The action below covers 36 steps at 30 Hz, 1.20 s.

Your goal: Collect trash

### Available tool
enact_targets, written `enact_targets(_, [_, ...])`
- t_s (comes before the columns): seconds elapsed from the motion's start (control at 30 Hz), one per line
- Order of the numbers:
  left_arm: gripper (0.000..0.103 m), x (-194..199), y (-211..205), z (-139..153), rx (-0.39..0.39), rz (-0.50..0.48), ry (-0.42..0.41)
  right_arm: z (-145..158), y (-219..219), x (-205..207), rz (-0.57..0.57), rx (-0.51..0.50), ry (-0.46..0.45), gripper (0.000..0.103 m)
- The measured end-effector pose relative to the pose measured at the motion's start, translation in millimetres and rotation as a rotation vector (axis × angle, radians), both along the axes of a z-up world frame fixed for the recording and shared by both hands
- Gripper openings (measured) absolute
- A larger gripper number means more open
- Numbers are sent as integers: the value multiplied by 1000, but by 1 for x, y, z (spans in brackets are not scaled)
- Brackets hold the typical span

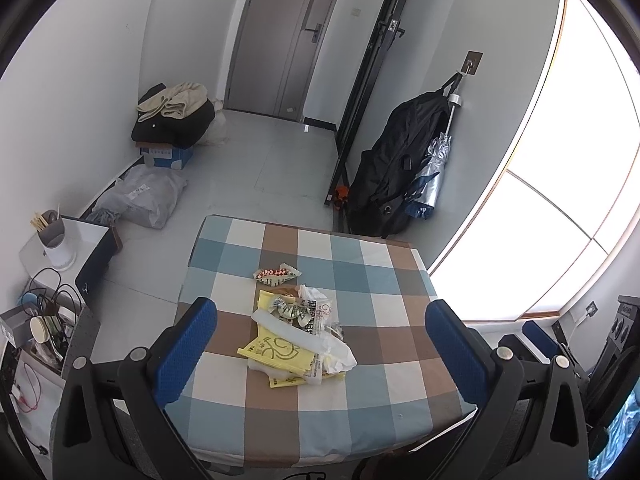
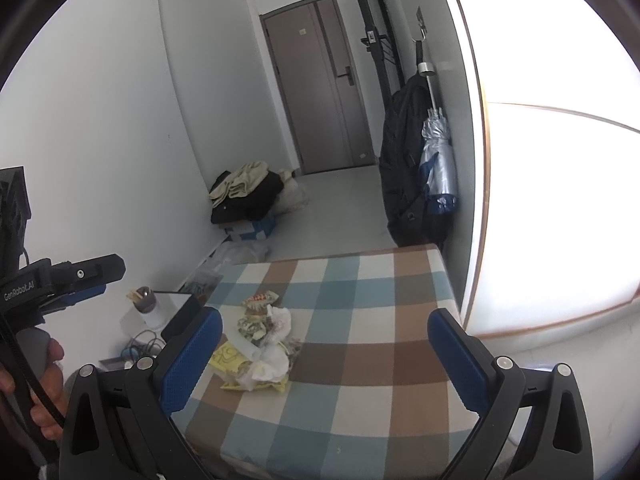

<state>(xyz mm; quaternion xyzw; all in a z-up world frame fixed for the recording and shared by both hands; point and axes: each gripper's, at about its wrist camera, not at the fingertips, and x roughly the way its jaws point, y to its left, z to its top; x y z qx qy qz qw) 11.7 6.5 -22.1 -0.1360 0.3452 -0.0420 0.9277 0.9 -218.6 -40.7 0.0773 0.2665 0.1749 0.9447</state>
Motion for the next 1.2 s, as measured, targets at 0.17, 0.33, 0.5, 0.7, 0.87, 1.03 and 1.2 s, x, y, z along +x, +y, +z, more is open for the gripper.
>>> enact_targets(0.17, [102, 10, 9, -12, -6, 12, 24, -5, 7, 10, 12, -10, 18, 103])
enact_targets(0.33, [102, 23, 26, -29, -19, 26, 54, -14, 18, 26, 49, -31, 57, 103])
enact_targets(0.5, [102, 39, 46, -53, -30, 51, 110, -25, 33, 49, 88, -36, 109, 99])
enact_targets(0.7, [102, 50, 71, -85, -74, 60, 188, -34, 63, 83, 174, -49, 174, 85])
enact_targets(0.87, [102, 56, 96, -98, -154, 88, 250, -43, 99, 104, 277, -75, 216, 75])
enact_targets(1.03, [102, 61, 114, -98, -208, 121, 250, -56, 138, 112, 406, -107, 261, 65])
enact_targets(1.2, [102, 69, 123, -106, -285, 112, 284, -78, 171, 113, 497, -173, 318, 51])
